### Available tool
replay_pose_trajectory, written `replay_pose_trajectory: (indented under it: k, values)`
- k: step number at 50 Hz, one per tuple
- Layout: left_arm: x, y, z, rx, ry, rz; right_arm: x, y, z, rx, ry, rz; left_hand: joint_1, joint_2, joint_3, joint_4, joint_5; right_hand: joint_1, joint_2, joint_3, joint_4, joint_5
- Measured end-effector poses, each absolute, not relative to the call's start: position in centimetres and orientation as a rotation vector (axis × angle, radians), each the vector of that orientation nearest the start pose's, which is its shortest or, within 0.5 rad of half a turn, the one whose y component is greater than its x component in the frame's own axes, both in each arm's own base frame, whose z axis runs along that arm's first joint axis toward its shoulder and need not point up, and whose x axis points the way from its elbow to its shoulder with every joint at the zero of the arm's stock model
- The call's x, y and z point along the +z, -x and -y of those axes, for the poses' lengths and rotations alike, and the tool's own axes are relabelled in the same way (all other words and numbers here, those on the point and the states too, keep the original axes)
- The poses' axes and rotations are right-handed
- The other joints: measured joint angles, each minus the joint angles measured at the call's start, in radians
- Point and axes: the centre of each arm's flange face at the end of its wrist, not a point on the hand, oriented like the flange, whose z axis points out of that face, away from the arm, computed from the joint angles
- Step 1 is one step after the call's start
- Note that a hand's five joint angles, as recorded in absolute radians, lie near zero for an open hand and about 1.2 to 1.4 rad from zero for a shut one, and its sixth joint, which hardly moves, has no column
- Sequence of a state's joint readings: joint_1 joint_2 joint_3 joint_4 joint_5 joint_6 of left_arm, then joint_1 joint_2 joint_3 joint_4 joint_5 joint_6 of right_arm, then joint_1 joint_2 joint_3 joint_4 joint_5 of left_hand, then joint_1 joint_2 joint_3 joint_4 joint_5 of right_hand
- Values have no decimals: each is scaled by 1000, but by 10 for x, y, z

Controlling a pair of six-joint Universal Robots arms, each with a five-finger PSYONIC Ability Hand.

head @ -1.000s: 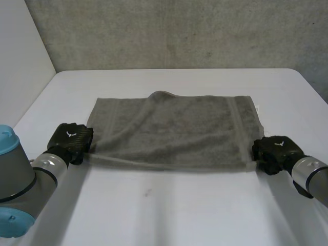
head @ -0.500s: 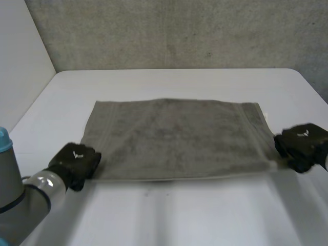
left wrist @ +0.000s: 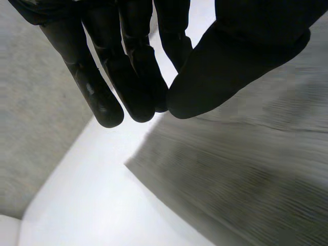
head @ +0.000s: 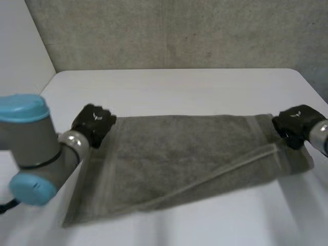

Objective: Fold the towel.

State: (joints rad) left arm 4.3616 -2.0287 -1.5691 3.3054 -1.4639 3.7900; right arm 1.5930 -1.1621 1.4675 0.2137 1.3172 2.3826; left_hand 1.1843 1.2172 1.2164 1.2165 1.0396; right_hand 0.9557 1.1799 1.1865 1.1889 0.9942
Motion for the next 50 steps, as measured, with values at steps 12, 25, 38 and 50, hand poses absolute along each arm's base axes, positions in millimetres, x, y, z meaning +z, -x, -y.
replay_pose_trajectory:
  k: [12, 25, 38, 50]
  values:
    - [167, 274, 317, -1834, -1213, -2128, 159, -178, 362, -1728, 1251, -2576, -168, -177, -176, -176, -171, 2, 0, 0, 0, 0]
    - [199, 252, 258, -1838, -1063, -2370, 156, -175, 352, -1692, 1239, -2588, -613, -648, -645, -646, -645, 2, 0, 3, 0, 1]
    - [177, 232, 214, -1588, -984, -2628, 165, -176, 329, -1697, 1254, -2527, -623, -658, -656, -659, -658, 2, 0, 3, 0, 4]
    - [148, 226, 216, -1434, -945, -2646, 162, -174, 321, -1674, 1252, -2533, -442, -477, -476, -478, -477, 2, 0, 3, 0, 5]
